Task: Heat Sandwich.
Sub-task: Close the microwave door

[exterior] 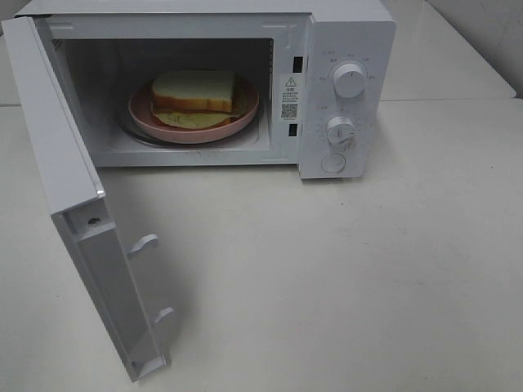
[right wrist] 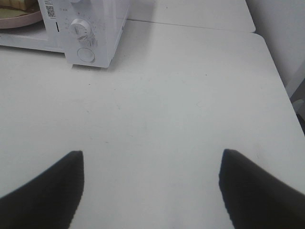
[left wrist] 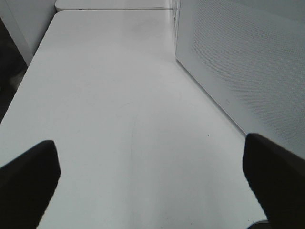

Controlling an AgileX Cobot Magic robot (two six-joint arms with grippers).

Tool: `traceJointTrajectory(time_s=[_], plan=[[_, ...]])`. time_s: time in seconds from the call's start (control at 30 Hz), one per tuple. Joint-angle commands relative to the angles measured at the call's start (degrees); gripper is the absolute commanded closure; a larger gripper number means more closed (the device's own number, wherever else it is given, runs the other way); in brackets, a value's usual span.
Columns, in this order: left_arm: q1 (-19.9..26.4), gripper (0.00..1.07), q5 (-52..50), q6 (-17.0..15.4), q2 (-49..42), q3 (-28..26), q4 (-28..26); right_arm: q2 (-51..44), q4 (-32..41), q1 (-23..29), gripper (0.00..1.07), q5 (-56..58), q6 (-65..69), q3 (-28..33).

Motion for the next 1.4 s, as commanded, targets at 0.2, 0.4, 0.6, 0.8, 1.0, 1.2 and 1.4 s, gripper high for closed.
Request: traceJointTrajectory(time_s=[0.2, 0.4, 0.6, 0.8, 1.0, 1.2, 1.4], plan=[[0.1, 0.07, -0.6, 0.0, -0.5, 0.0, -0.1, -1.5, -0.2, -0.3, 0.32, -0.4, 0.6, 0.1], [0.1, 0.07, -0.6, 0.0, -0.5, 0.0, -0.1, -1.5, -0.2, -0.3, 0.32, -0.4, 0.6, 0.1], [0.1, 0.07, -0.8, 0.0, -0.4, -0.6, -0.3, -1.5, -0.2, -0.3, 0.32, -0.4, 0.6, 0.1], [0.1, 0.09, -1.7, 0.0, 2.3, -2.3, 0.0, -1.5, -0.2, -0.3, 0.32, -0.4, 0.6, 0.1], [0.1, 0.21, -4.5, 0.0, 9.8, -2.6, 0.1, -1.5, -0.2, -0.3, 0.32, -0.4, 0.6, 0.1], [0.1, 0.49, -9.1, 0.0, 17.6, -2.6, 0.1, -1.5, -0.2, -0.3, 0.32, -0.4, 0.6, 0.1], [0.1, 0.88, -18.0, 0.0, 26.9, -0.9, 1.5, -1.5, -0.2, -0.3, 0.32, -0.4, 0.6, 0.1]])
